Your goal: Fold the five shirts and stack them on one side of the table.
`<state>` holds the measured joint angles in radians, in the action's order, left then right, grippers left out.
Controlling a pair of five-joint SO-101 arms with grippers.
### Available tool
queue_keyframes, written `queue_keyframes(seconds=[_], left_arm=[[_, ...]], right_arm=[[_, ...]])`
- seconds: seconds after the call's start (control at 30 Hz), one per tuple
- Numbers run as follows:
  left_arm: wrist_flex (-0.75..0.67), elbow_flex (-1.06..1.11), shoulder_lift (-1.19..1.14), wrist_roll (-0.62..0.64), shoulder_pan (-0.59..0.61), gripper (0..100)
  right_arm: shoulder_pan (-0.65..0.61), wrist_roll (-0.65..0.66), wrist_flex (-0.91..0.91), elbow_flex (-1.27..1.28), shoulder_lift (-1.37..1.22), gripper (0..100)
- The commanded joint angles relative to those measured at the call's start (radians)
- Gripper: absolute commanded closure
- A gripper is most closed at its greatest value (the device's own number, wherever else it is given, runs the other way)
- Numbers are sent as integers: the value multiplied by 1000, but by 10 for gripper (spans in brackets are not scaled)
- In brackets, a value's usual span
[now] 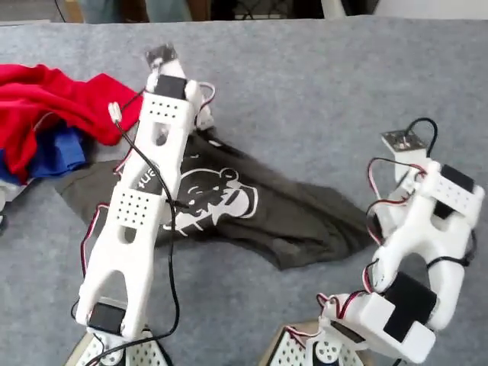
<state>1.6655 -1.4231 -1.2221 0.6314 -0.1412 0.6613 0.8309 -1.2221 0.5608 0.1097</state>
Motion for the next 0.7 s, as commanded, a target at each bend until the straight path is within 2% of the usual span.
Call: queue_keyframes(seconds=[0.0, 0.27, 0.47, 0.67], left_arm=[[26, -13, 0, 12, 4, 769], [81, -251, 0, 15, -1, 767], [49, -234, 48, 91, -41, 769], [-72, -223, 46, 124, -110, 770]], right_arm=[[101, 104, -21, -30, 44, 985], [236, 298, -63, -82, 44, 985], [299, 387, -63, -82, 42, 985], [308, 404, -63, -77, 42, 985]])
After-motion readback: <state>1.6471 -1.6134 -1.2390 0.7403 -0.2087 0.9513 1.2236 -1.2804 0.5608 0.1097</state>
